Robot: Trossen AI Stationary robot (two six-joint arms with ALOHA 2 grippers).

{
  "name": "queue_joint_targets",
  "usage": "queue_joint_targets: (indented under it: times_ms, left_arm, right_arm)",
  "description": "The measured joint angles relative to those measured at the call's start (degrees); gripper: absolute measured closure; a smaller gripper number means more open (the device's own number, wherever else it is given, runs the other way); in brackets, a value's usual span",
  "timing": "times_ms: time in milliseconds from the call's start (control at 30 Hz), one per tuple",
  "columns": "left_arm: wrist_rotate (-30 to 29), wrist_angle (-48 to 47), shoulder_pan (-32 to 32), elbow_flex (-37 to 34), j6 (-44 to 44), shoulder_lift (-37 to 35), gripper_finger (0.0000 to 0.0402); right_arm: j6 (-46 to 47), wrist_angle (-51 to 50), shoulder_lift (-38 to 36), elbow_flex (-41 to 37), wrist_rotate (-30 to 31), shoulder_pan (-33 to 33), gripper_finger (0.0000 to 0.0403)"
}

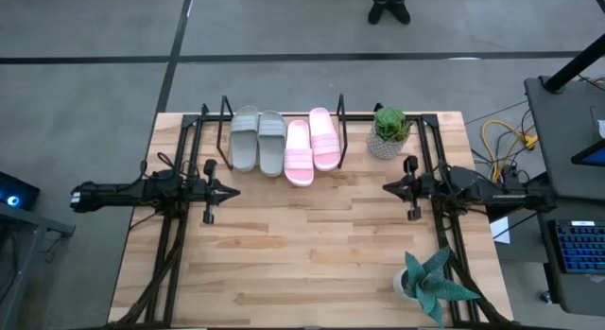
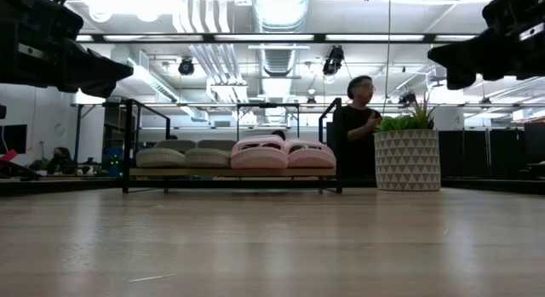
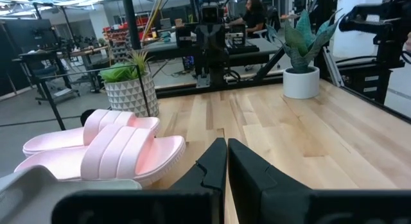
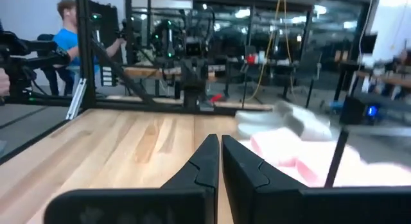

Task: Pick and place slides into the shelf
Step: Return to Home Position

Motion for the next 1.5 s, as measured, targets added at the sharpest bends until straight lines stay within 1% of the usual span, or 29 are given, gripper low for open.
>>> queue_joint_targets:
  times_ms: [133, 267, 500, 633, 1200, 1400, 1500]
  left_arm:
    - [0.3, 0.0, 0.0, 0.0, -1.1, -0.7, 0.0402]
    - [1.0, 0.0, 0.0, 0.0, -1.6, -1.5, 0.0402]
    - [2.1, 0.0, 0.0, 0.0, -5.8, -1.3, 0.0402]
    - [2.2, 0.0, 0.0, -0.1, -2.7, -1.3, 0.0402]
    - [2.5, 0.2, 0.0, 0.0, -3.0, 1.8, 0.0402]
    - [2.7, 3.7, 0.0, -0.2, -3.0, 3.0, 0.0402]
    - [2.6, 4.0, 0.0, -0.2, -2.9, 3.3, 0.0402]
  right_arm:
    - [2.2, -5.9, -3.6, 0.0, 0.4, 0.0, 0.0394]
    - [2.5, -7.6, -3.9, -0.3, 0.5, 0.0, 0.0394]
    - [2.5, -7.4, -2.2, -0.4, 0.4, 0.0, 0.0394]
    - [2.4, -7.3, -2.5, -0.4, 0.4, 0.0, 0.0394]
    - [2.5, -7.3, -2.4, -0.4, 0.4, 0.0, 0.0394]
    - [2.5, -7.3, -2.4, -0.4, 0.4, 0.0, 0.0394]
    - [2.5, -7.3, -2.4, -0.4, 0.4, 0.0, 0.0394]
